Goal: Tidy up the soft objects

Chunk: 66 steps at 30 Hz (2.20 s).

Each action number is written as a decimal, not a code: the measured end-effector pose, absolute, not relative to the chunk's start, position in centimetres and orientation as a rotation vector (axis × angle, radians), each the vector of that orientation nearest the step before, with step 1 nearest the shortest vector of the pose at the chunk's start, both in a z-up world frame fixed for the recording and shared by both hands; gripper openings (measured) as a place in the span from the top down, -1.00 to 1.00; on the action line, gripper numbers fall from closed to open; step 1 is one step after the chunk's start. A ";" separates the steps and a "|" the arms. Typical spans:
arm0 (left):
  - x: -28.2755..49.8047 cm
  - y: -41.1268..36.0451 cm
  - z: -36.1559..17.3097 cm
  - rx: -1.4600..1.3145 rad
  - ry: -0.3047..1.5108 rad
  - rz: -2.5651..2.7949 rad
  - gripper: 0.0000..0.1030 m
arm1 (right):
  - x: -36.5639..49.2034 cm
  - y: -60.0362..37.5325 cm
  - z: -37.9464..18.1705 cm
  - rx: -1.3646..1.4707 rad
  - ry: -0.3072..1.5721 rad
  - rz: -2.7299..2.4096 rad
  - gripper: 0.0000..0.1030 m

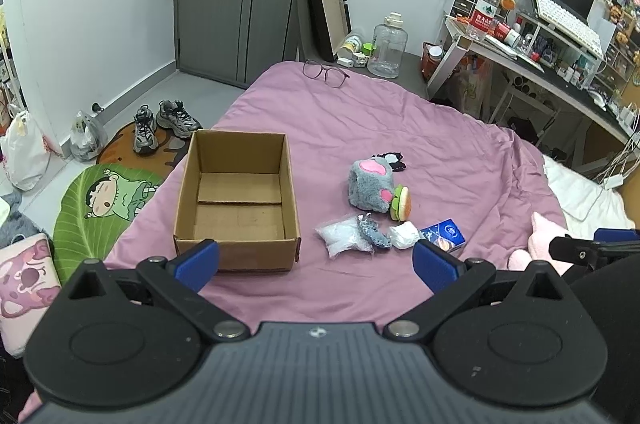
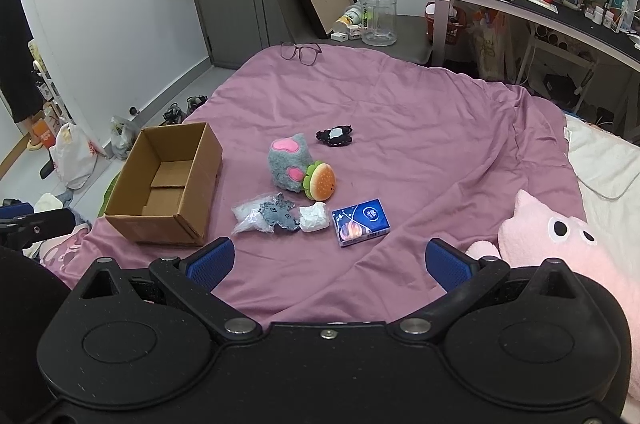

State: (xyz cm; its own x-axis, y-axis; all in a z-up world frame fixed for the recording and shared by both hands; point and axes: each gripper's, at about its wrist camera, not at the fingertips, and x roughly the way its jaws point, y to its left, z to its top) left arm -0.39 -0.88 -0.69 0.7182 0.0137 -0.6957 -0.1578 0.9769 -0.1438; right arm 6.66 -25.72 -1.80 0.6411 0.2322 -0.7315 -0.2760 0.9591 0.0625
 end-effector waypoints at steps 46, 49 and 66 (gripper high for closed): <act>14.7 -0.1 -9.0 -0.025 0.936 -0.129 -0.93 | 18.5 -25.3 -11.4 0.100 1.007 0.320 -0.69; 16.0 -0.7 -9.6 -0.020 0.941 -0.163 -0.88 | 19.6 -25.6 -12.3 0.129 1.030 0.316 -0.52; 22.0 -4.6 -13.7 -0.027 1.048 -0.348 -0.41 | 23.4 -28.4 -16.7 0.242 1.145 0.237 -0.12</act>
State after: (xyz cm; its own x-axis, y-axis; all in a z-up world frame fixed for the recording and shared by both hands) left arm 21.97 -4.63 -13.73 0.4495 -0.2945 -0.8433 0.2690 0.9449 -0.1866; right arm 23.36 -28.42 -16.68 0.3942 0.3072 -0.8662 -0.0621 0.9492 0.3084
